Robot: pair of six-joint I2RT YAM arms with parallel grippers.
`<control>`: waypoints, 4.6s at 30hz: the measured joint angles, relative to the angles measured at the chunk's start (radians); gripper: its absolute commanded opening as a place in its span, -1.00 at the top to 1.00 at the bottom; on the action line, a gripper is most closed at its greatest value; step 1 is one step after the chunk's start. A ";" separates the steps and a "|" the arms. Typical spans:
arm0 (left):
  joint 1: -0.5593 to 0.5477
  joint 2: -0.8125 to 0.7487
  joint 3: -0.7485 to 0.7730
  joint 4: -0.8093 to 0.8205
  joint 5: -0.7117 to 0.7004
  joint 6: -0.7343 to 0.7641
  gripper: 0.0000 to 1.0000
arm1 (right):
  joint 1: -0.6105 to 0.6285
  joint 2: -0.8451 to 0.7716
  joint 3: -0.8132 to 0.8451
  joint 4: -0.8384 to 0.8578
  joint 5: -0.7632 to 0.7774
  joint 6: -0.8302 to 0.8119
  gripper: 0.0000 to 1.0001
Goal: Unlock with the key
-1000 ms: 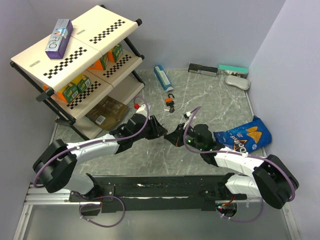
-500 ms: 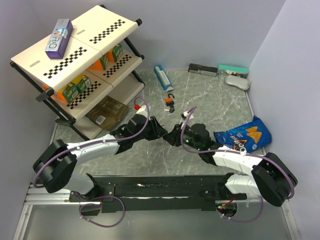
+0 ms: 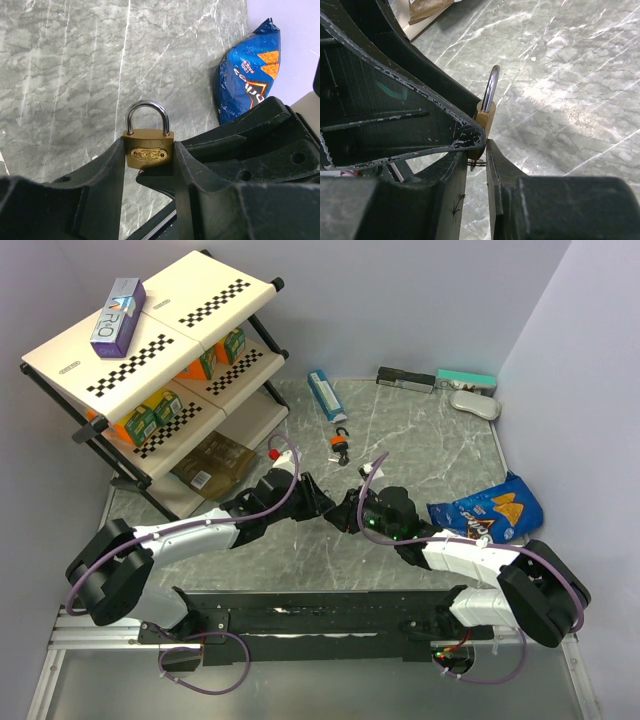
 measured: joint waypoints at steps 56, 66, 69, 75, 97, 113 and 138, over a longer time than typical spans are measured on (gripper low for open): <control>-0.003 -0.139 -0.011 0.100 0.062 0.036 -0.75 | -0.124 -0.151 -0.070 0.174 -0.156 0.065 1.00; 0.002 -0.002 0.133 -0.011 -0.029 0.048 -0.49 | -0.101 -0.166 -0.070 0.132 -0.136 0.020 1.00; 0.002 0.026 0.142 -0.020 -0.027 0.056 -0.15 | -0.099 -0.168 -0.070 0.124 -0.130 0.013 1.00; 0.000 0.038 0.143 -0.008 0.009 0.055 0.25 | -0.095 -0.167 -0.070 0.090 -0.122 0.010 1.00; 0.015 0.043 0.042 0.198 0.113 0.021 0.99 | -0.177 -0.135 -0.116 0.197 -0.257 0.144 1.00; 0.026 -0.010 -0.004 0.301 0.172 0.021 0.58 | -0.235 -0.101 -0.152 0.407 -0.379 0.254 1.00; -0.002 0.026 0.074 0.060 0.140 0.018 0.04 | -0.025 -0.230 -0.105 0.032 0.069 -0.071 1.00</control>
